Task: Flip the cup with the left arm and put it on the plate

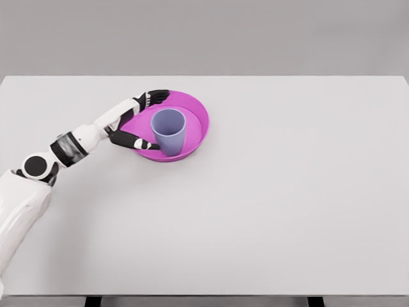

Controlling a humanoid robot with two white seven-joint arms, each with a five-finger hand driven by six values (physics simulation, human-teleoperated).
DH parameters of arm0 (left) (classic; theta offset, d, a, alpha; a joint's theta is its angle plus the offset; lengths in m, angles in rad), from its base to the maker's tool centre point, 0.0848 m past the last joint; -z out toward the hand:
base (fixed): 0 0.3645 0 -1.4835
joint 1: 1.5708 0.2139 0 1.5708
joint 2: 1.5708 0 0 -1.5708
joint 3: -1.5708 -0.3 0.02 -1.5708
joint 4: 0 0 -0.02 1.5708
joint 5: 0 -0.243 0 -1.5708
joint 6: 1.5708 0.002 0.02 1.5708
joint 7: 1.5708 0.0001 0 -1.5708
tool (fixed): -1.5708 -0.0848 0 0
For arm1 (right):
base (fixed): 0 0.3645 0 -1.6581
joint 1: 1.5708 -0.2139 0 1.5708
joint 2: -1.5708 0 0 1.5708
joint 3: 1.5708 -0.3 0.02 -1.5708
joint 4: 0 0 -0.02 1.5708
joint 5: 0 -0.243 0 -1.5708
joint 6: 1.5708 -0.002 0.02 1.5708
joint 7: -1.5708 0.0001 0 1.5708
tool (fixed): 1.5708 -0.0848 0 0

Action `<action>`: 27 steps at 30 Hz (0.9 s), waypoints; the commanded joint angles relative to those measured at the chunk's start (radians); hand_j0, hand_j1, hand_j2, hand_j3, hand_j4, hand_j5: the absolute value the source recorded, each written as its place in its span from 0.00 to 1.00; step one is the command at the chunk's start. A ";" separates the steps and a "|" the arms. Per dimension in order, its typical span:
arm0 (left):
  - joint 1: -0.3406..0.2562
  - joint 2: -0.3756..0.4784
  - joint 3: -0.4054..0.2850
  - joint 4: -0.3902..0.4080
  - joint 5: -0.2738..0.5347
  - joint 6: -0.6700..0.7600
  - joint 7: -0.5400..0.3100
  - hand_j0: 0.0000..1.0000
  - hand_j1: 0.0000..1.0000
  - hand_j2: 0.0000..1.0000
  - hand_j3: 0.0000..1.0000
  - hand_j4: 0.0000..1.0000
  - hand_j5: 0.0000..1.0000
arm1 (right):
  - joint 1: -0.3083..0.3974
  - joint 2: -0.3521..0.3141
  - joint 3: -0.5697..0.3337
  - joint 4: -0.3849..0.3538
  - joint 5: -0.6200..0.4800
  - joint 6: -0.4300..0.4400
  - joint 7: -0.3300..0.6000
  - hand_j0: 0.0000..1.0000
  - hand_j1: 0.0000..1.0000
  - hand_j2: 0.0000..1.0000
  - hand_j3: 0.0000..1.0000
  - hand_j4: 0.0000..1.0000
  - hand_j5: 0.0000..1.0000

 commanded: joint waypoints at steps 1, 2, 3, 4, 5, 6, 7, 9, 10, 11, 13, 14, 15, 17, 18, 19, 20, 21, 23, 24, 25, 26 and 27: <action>0.000 0.016 0.002 -0.001 0.008 0.001 0.000 1.00 1.00 1.00 1.00 1.00 1.00 | 0.000 0.000 0.001 0.000 0.000 0.000 0.000 1.00 1.00 1.00 1.00 1.00 1.00; 0.002 0.016 0.002 -0.001 0.008 0.001 0.000 1.00 1.00 1.00 1.00 1.00 1.00 | 0.000 0.000 -0.001 0.000 0.000 0.000 0.000 1.00 1.00 1.00 1.00 1.00 1.00; 0.003 0.017 0.002 0.001 0.007 0.001 0.000 1.00 1.00 1.00 1.00 1.00 1.00 | 0.000 0.000 0.001 0.000 0.000 0.000 0.000 1.00 1.00 1.00 1.00 1.00 1.00; 0.003 0.025 0.002 -0.001 0.007 0.001 0.000 1.00 1.00 1.00 1.00 1.00 1.00 | 0.000 0.000 -0.001 0.000 0.000 0.000 0.000 1.00 1.00 1.00 1.00 1.00 1.00; 0.003 0.042 0.002 0.001 0.007 0.001 0.000 1.00 1.00 1.00 1.00 1.00 1.00 | 0.000 0.000 -0.001 0.000 0.000 0.000 0.000 1.00 1.00 1.00 1.00 1.00 1.00; 0.003 0.051 0.002 0.001 0.008 0.001 0.000 1.00 1.00 1.00 1.00 1.00 1.00 | 0.000 0.000 0.001 0.000 0.000 0.000 0.000 1.00 1.00 1.00 1.00 1.00 1.00; 0.005 0.054 0.002 -0.001 0.008 0.001 0.000 1.00 1.00 1.00 1.00 1.00 1.00 | 0.000 0.000 -0.001 0.000 0.000 0.000 0.000 1.00 1.00 1.00 1.00 1.00 1.00; 0.006 0.083 0.004 -0.001 0.016 0.001 0.000 1.00 1.00 1.00 1.00 1.00 1.00 | 0.000 0.000 -0.001 0.000 0.000 0.000 0.000 1.00 1.00 1.00 1.00 1.00 1.00; 0.006 0.095 0.004 -0.001 0.016 0.001 0.000 1.00 1.00 1.00 1.00 1.00 1.00 | 0.000 0.000 -0.001 0.000 0.000 0.000 0.000 1.00 1.00 1.00 1.00 1.00 1.00; 0.006 0.105 0.004 0.001 0.018 0.001 0.000 1.00 1.00 1.00 1.00 1.00 1.00 | 0.000 0.000 0.001 0.000 0.001 0.000 0.000 1.00 1.00 1.00 1.00 1.00 1.00; 0.018 0.151 0.010 0.001 0.022 0.001 0.000 1.00 1.00 1.00 1.00 1.00 1.00 | 0.000 0.000 0.001 0.000 0.001 0.000 0.000 1.00 1.00 1.00 1.00 1.00 1.00; 0.018 0.166 0.011 0.001 0.022 0.001 0.000 1.00 1.00 1.00 1.00 1.00 1.00 | 0.000 0.000 0.001 0.000 0.000 0.000 0.000 1.00 1.00 1.00 1.00 1.00 1.00; 0.020 0.178 0.016 0.001 0.022 0.001 0.000 1.00 1.00 1.00 1.00 1.00 1.00 | 0.000 0.000 0.001 0.000 0.000 0.000 0.000 1.00 1.00 1.00 1.00 1.00 1.00; 0.035 0.220 0.018 0.004 0.024 0.001 0.000 1.00 1.00 1.00 1.00 1.00 1.00 | 0.000 0.000 0.001 0.000 0.000 0.000 0.000 1.00 1.00 1.00 1.00 1.00 1.00; 0.043 0.240 0.019 0.013 0.025 0.001 0.000 1.00 1.00 1.00 1.00 1.00 1.00 | 0.000 0.000 -0.001 0.000 0.000 0.000 0.000 1.00 1.00 1.00 1.00 1.00 1.00; 0.046 0.259 0.021 0.037 0.025 0.001 0.000 1.00 1.00 1.00 1.00 1.00 1.00 | 0.000 0.000 0.001 0.000 0.000 0.000 0.000 1.00 1.00 1.00 1.00 1.00 1.00; 0.049 0.275 0.024 0.059 0.025 0.001 0.000 1.00 1.00 1.00 1.00 1.00 1.00 | 0.000 0.000 -0.001 0.000 0.000 0.000 0.000 1.00 1.00 1.00 1.00 1.00 1.00; 0.061 0.296 0.024 0.076 0.025 0.001 0.000 1.00 1.00 1.00 1.00 1.00 1.00 | 0.000 0.000 -0.001 0.000 0.000 0.000 0.000 1.00 1.00 1.00 1.00 1.00 1.00; 0.071 0.322 0.025 0.100 0.022 0.001 0.000 1.00 1.00 1.00 1.00 1.00 1.00 | 0.000 0.000 -0.001 0.000 0.000 0.000 0.000 1.00 1.00 1.00 1.00 1.00 1.00; 0.071 0.332 0.024 0.109 0.018 0.001 0.000 1.00 1.00 1.00 1.00 1.00 1.00 | -0.002 0.000 -0.001 0.000 0.000 0.000 0.000 1.00 1.00 1.00 1.00 1.00 1.00; 0.071 0.339 0.024 0.108 0.016 0.001 0.000 1.00 1.00 1.00 1.00 1.00 1.00 | 0.000 0.000 0.001 0.000 0.000 0.000 0.000 1.00 1.00 1.00 1.00 1.00 1.00; 0.069 0.341 0.024 0.106 0.016 0.001 0.000 1.00 1.00 1.00 1.00 1.00 1.00 | 0.000 0.000 0.001 0.000 0.000 0.000 0.000 1.00 1.00 1.00 1.00 1.00 1.00; 0.069 0.341 0.024 0.106 0.015 0.001 0.000 1.00 1.00 1.00 1.00 1.00 1.00 | 0.000 0.000 -0.001 0.000 0.000 0.000 0.000 1.00 1.00 1.00 1.00 1.00 1.00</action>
